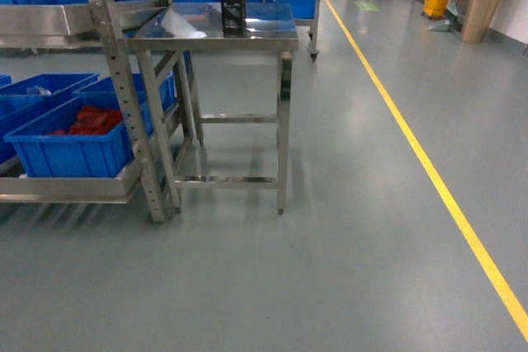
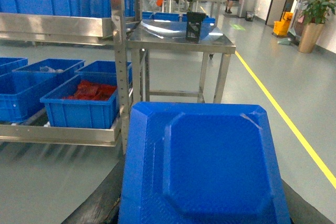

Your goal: Sort blue parts and orange caps into right shelf containers

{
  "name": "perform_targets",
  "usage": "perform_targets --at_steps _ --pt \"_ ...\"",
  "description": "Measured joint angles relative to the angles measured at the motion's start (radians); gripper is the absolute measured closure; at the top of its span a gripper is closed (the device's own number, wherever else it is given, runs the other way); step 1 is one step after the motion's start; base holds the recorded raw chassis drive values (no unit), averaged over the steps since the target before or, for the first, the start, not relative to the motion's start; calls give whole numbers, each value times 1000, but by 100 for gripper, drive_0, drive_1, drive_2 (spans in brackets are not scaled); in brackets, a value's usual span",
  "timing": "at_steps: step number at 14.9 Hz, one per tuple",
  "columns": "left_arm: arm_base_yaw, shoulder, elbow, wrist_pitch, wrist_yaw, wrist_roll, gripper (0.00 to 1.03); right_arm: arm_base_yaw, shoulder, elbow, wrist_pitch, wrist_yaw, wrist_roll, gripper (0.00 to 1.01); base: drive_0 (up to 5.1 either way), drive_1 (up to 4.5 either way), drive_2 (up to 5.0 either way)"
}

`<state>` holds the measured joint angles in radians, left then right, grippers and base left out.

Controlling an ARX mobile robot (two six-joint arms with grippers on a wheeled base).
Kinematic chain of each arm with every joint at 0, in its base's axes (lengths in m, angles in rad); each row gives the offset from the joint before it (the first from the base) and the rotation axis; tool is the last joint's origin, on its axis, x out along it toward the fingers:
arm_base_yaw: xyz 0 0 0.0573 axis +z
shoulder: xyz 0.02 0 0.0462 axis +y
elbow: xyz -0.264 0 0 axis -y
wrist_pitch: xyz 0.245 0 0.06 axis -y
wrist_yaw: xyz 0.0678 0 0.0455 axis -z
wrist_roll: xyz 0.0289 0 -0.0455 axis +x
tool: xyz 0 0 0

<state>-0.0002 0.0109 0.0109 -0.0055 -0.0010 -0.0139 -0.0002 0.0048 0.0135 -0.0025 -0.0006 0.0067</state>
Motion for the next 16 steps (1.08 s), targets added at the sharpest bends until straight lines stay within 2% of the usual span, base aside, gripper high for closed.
perform_targets --at_steps 16 --pt "0 0 0 0 -1 0 60 0 0 0 2 0 0 57 -3 420 -426"
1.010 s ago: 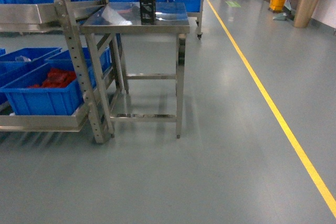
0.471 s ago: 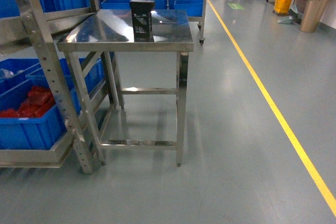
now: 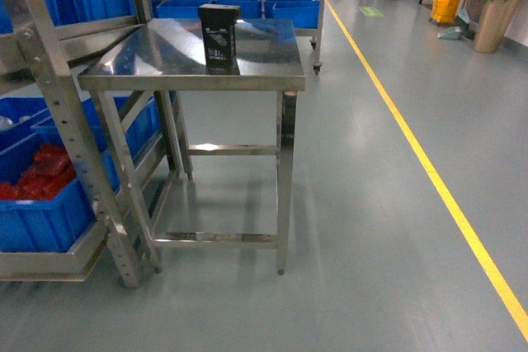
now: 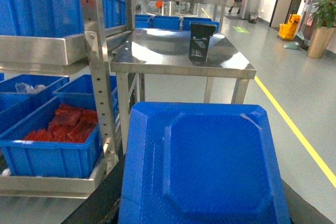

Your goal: Sort blue parts and orange caps into right shelf containers

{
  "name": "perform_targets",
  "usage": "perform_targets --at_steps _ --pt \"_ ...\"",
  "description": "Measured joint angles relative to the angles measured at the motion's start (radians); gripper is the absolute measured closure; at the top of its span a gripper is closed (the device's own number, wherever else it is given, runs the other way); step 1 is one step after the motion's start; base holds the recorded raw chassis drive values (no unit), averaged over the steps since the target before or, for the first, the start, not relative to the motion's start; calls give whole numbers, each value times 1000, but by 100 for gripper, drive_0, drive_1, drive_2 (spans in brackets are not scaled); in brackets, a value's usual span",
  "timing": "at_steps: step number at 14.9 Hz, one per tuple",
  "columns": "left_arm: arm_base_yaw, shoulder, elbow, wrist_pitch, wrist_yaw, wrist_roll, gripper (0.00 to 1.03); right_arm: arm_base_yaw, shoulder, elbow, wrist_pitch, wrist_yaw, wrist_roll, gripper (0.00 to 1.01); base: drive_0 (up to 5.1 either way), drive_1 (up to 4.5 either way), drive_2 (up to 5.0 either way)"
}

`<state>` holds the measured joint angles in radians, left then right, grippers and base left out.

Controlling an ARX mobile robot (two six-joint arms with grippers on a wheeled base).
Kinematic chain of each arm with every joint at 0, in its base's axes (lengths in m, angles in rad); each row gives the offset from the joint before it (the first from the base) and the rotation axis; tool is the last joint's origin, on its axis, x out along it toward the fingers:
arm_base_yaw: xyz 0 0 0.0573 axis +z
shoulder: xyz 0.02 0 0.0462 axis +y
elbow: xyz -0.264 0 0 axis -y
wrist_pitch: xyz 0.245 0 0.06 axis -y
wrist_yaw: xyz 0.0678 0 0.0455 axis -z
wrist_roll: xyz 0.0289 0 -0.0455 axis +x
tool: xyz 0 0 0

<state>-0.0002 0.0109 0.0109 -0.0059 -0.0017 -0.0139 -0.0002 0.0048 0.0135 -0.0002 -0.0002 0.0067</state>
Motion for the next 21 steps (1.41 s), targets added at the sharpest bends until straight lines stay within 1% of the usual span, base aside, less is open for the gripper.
perform_targets --at_steps 4,6,14,21 --pt "0 0 0 3 2 0 60 0 0 0 -5 0 0 57 -1 420 -422" --pt "0 0 0 -3 1 0 60 0 0 0 -4 0 0 57 0 0 0" --pt "0 0 0 -2 2 0 60 0 0 0 -7 1 0 57 -476 147 353" --pt "0 0 0 -1 2 0 60 0 0 0 -5 1 0 57 -492 250 250"
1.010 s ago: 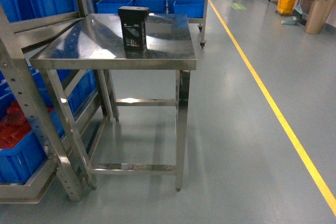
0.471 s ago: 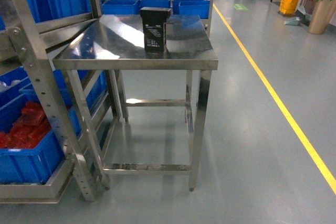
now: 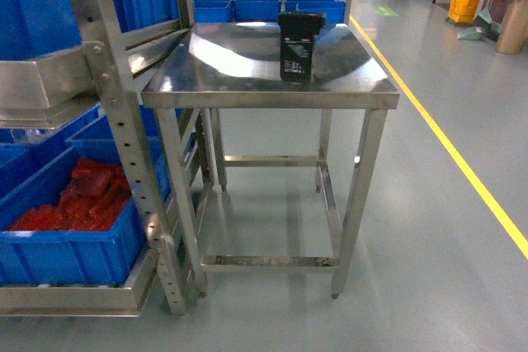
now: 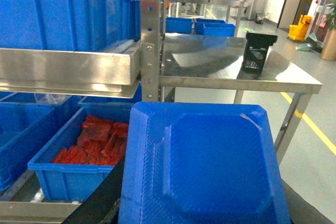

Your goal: Sort blue parts and orange caps into right shelf containers

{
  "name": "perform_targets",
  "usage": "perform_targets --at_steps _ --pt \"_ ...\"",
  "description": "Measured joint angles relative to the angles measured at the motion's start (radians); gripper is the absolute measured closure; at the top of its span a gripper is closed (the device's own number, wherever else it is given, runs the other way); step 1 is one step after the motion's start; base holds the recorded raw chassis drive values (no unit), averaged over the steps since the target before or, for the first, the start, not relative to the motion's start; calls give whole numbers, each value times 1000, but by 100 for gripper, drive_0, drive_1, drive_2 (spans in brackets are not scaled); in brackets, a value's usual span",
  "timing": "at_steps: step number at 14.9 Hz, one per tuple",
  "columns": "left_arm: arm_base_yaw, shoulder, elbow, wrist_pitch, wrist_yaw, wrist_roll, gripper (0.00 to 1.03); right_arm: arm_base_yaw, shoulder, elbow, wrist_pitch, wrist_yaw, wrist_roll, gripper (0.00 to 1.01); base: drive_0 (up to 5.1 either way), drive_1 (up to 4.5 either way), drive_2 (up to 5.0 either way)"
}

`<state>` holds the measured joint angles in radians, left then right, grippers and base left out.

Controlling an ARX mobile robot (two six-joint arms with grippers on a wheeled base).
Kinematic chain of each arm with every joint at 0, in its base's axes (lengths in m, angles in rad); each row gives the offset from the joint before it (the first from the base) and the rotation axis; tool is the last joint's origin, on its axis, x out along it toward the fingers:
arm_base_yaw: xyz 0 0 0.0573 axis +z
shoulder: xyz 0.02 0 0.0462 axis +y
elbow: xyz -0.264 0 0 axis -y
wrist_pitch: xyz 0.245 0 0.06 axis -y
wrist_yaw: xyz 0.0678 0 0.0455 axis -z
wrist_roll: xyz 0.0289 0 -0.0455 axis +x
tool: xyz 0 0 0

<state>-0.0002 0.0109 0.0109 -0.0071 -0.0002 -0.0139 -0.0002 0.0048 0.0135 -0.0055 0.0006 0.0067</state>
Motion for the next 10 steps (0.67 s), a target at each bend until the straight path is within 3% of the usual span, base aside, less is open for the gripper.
perform_targets --at_steps 10 --pt "0 0 0 1 0 0 60 0 0 0 -1 0 0 57 -503 243 243"
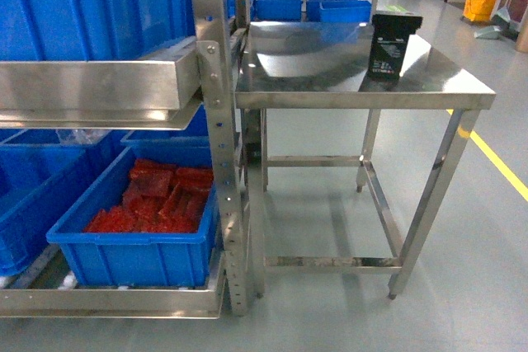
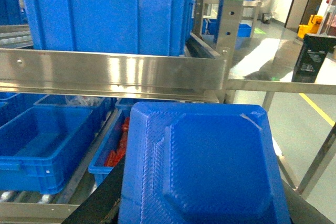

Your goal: Sort blue parts and orange caps into right shelf containers

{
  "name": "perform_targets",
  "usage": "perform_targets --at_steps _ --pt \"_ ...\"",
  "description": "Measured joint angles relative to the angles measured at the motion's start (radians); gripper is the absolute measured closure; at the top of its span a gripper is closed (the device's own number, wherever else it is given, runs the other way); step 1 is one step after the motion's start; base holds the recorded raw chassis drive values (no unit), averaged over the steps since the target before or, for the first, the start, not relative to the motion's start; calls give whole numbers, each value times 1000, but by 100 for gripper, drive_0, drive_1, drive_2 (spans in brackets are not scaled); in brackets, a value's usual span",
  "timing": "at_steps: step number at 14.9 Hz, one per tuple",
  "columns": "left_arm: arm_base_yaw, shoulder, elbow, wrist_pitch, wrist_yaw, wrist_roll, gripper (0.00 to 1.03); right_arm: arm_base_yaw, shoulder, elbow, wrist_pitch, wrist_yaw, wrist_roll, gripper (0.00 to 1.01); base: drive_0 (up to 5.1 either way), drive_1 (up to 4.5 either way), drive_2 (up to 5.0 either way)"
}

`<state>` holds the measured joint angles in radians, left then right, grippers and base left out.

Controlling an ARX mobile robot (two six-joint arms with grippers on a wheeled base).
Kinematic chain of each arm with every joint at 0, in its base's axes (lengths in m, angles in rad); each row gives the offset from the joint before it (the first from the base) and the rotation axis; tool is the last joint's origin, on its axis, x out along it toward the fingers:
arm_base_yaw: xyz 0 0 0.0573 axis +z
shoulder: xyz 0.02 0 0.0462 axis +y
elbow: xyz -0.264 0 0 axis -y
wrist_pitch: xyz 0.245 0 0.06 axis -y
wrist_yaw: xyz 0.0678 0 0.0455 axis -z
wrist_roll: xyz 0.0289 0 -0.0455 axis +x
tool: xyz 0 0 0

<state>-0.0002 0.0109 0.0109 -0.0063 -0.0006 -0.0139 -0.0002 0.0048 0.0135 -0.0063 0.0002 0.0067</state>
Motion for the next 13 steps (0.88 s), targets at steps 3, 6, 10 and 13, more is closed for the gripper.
perform_targets --at_steps 3,6,10,13 --pt "0 0 0 0 0 0 60 0 0 0 0 0 0 57 -510 236 236" --pt "0 0 0 0 0 0 60 0 0 0 -1 0 0 57 -503 243 243" --pt "0 0 0 -1 0 0 60 0 0 0 -2 0 0 57 -508 238 238" --pt "0 0 0 -1 0 0 60 0 0 0 0 0 0 57 -508 237 237"
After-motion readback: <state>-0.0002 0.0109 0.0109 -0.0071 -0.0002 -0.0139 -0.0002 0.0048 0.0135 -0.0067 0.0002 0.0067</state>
